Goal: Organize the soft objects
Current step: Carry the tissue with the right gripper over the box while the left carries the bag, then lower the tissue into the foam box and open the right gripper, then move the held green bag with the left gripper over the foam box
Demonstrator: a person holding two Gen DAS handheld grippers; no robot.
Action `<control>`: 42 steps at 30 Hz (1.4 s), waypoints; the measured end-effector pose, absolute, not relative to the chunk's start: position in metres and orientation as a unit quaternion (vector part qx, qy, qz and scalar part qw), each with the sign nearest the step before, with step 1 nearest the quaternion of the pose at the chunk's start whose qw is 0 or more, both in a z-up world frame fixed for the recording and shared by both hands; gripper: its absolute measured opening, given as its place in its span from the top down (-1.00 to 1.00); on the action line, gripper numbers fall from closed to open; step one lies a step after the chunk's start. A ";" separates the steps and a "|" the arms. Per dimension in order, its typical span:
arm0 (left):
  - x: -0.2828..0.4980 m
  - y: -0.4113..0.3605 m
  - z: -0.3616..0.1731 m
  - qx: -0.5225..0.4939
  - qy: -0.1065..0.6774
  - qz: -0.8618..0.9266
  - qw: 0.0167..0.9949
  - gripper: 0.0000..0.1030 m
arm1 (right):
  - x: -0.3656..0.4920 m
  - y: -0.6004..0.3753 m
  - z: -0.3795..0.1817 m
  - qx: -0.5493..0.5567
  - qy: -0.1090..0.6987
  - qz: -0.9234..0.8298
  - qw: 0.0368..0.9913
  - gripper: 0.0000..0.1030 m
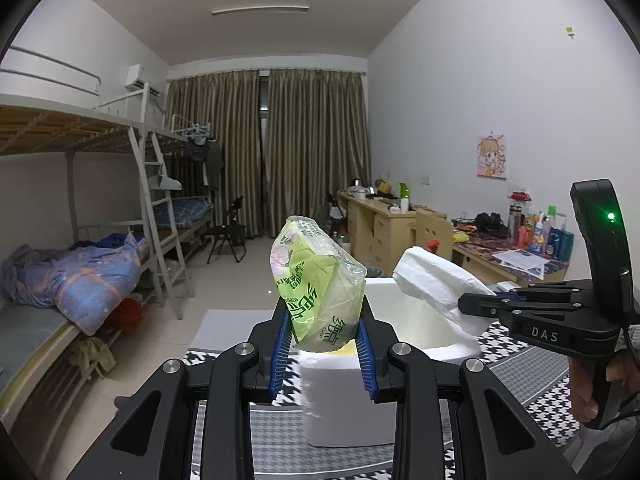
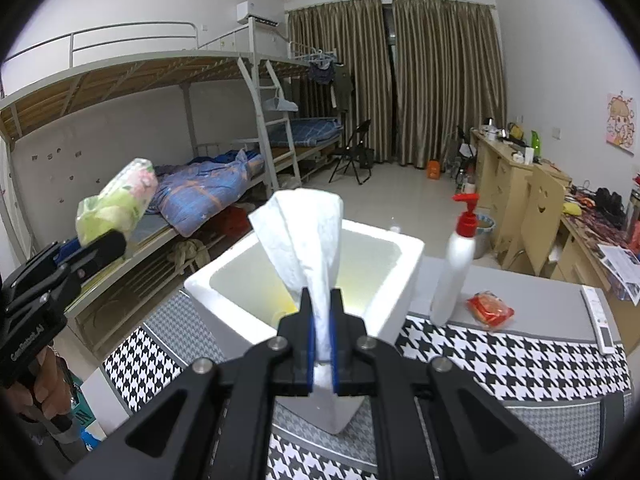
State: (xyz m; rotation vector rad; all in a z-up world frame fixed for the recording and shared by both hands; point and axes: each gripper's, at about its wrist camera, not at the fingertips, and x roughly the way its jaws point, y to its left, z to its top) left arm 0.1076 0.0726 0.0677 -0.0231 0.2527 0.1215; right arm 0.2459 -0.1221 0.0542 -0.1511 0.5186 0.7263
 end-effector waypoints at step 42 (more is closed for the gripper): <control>0.104 0.109 0.067 -0.033 0.144 0.092 0.985 0.39 | 0.244 -0.087 0.053 -0.082 0.237 0.377 0.891 -0.76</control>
